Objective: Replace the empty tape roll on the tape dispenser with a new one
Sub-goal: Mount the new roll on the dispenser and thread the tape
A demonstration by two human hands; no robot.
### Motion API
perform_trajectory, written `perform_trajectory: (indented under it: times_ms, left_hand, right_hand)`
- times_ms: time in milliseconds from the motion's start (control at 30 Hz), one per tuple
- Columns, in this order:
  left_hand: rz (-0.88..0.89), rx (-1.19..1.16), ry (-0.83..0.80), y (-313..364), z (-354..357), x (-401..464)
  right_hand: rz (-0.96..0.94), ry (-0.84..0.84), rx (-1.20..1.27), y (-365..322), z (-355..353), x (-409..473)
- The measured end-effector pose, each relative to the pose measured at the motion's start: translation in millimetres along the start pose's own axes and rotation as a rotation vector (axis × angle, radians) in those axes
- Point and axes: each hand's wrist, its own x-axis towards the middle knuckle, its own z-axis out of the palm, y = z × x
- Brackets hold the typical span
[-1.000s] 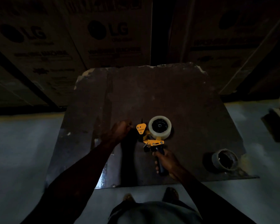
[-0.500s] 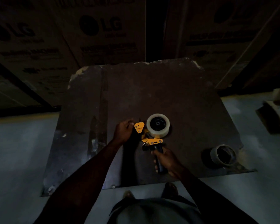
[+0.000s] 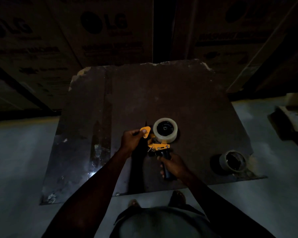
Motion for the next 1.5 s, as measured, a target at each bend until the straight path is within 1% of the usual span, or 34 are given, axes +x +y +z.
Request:
perform_trajectory:
  times_ms: [67, 133, 167, 200, 233, 300, 367, 433, 467, 533, 600, 733, 800, 867, 967, 1000, 1033, 1067, 1100, 1167, 1200, 1233, 1300, 1367, 1433, 1500]
  left_hand:
    - [-0.017, -0.005, -0.015, 1, -1, 0]
    - [-0.028, -0.016, -0.025, 0, -2, 1]
    - [-0.036, -0.026, -0.027, 0, -2, 1]
    - [-0.052, -0.04, -0.033, 1, -2, 1]
    - [-0.072, -0.066, -0.043, 3, -2, 0]
    - [-0.12, -0.117, -0.067, 4, -2, 0]
    - [-0.15, -0.14, -0.091, 4, -3, 2]
    - [-0.161, -0.141, -0.089, 3, -3, 3]
    - [-0.165, -0.142, -0.085, 3, -3, 4]
    - [-0.169, -0.157, -0.083, 4, -3, 4]
    - [-0.173, -0.168, -0.087, 3, -3, 5]
    - [-0.176, -0.173, -0.088, 0, -3, 4]
    - [-0.174, -0.174, -0.086, -1, -3, 3]
    - [-0.16, -0.169, -0.071, -4, -3, 5]
    - [-0.169, -0.166, -0.058, -4, -2, 6]
    - [-0.168, -0.173, -0.052, -4, -1, 6]
    - [-0.167, -0.179, -0.047, -4, -1, 6]
    - [-0.168, -0.184, -0.041, -4, -1, 6]
    - [-0.164, -0.188, -0.035, -5, 0, 6]
    - [-0.165, -0.206, -0.023, -8, 1, 7]
    - [-0.17, -0.221, -0.018, -8, 3, 6]
    - [-0.175, -0.237, -0.012, -7, 4, 5]
    - [-0.193, -0.273, 0.01, -5, 7, 1]
    - [-0.231, -0.314, 0.037, -8, 5, 0]
    - [-0.278, -0.372, 0.037, -15, 1, 3]
    - [-0.314, -0.422, 0.044, -18, -2, 3]
  right_hand:
    - [-0.118, 0.154, -0.22, 1, -4, -2]
    - [-0.272, 0.398, -0.463, -3, -8, -8]
    - [-0.374, 0.488, -0.599, -4, -9, -9]
    - [-0.48, 0.513, -0.712, -8, -10, -10]
    - [-0.609, 0.493, -0.795, -12, -10, -8]
    - [-0.779, 0.375, -0.945, -24, -7, 0]
    - [-0.84, 0.258, -1.088, -37, 0, 9]
    - [-0.854, 0.156, -1.233, -48, 6, 16]
    - [-0.83, 0.115, -1.29, -51, 10, 18]
    - [-0.775, 0.091, -1.314, -55, 14, 22]
    - [-0.752, 0.119, -1.288, -56, 18, 27]
    - [-0.675, 0.288, -1.269, -58, 28, 32]
    - [-0.634, 0.316, -1.277, -58, 31, 31]
    - [-0.632, 0.381, -1.2, -54, 31, 22]
    - [-0.631, 0.646, -0.996, -30, 26, -7]
    - [-0.585, 0.69, -0.971, -16, 21, -13]
    - [-0.495, 0.661, -0.939, -4, 15, -16]
    - [-0.367, 0.581, -0.857, 7, 9, -14]
    - [-0.216, 0.46, -0.709, 15, 4, -9]
    - [0.085, 0.176, -0.246, 13, 1, -3]
    - [0.201, 0.071, -0.058, 11, 1, 1]
    - [0.273, -0.018, 0.07, 8, 0, 2]
    - [0.32, -0.176, 0.147, 0, -3, 3]
    - [0.308, -0.246, 0.239, -5, -7, 2]
    - [0.261, -0.215, 0.268, -1, -8, 3]
    - [0.174, -0.152, 0.232, 4, -6, -2]
